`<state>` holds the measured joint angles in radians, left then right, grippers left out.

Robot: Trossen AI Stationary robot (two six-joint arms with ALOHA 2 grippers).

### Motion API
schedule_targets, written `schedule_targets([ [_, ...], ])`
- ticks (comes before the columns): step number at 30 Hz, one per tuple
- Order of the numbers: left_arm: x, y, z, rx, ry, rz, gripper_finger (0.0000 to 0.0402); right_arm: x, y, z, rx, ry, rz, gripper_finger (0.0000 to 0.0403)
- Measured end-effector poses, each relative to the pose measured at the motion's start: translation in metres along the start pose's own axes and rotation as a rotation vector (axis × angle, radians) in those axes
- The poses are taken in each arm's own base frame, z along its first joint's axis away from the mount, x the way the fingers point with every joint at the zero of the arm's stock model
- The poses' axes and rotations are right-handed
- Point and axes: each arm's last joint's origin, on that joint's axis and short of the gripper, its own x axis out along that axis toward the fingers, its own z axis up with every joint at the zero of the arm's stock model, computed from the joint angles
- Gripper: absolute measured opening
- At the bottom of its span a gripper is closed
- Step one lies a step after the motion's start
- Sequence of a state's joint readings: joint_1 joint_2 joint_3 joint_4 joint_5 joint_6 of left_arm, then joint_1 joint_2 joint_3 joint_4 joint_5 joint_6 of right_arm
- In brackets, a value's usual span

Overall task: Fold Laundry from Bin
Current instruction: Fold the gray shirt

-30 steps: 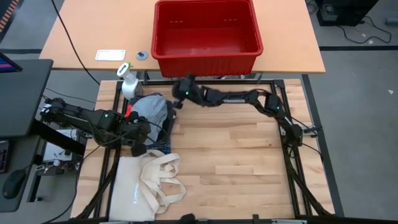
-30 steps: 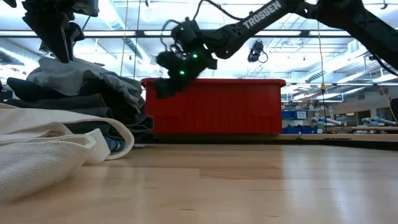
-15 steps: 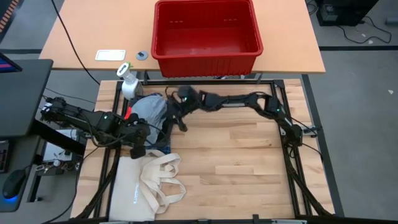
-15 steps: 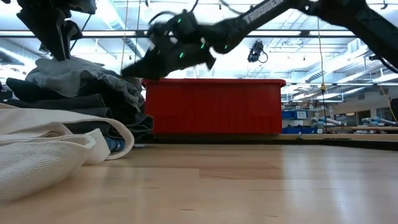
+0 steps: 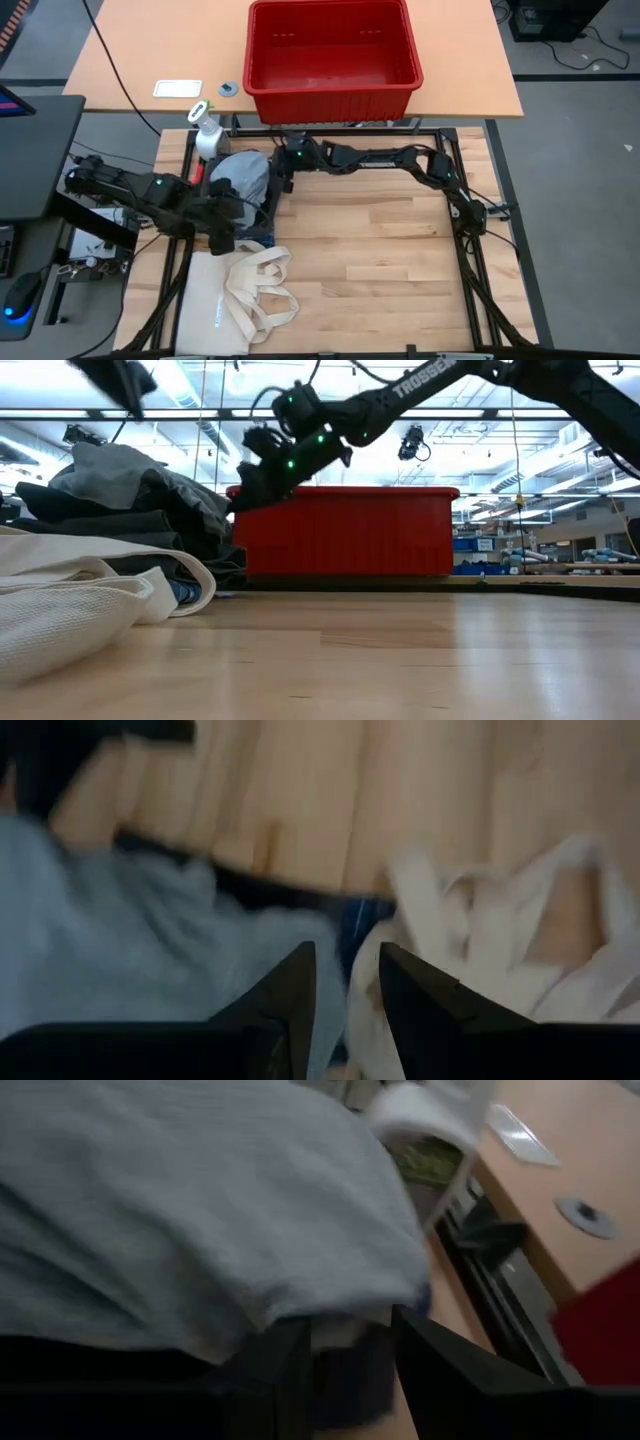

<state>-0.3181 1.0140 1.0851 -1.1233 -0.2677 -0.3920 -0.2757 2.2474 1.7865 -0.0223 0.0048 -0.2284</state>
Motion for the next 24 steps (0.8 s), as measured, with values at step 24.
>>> schedule_targets([
  [24,0.006,0.014,-0.059,-0.129,0.344,0.349,0.0116,-0.026,0.040,0.026,-0.214,0.105,-0.334,0.0150],
])
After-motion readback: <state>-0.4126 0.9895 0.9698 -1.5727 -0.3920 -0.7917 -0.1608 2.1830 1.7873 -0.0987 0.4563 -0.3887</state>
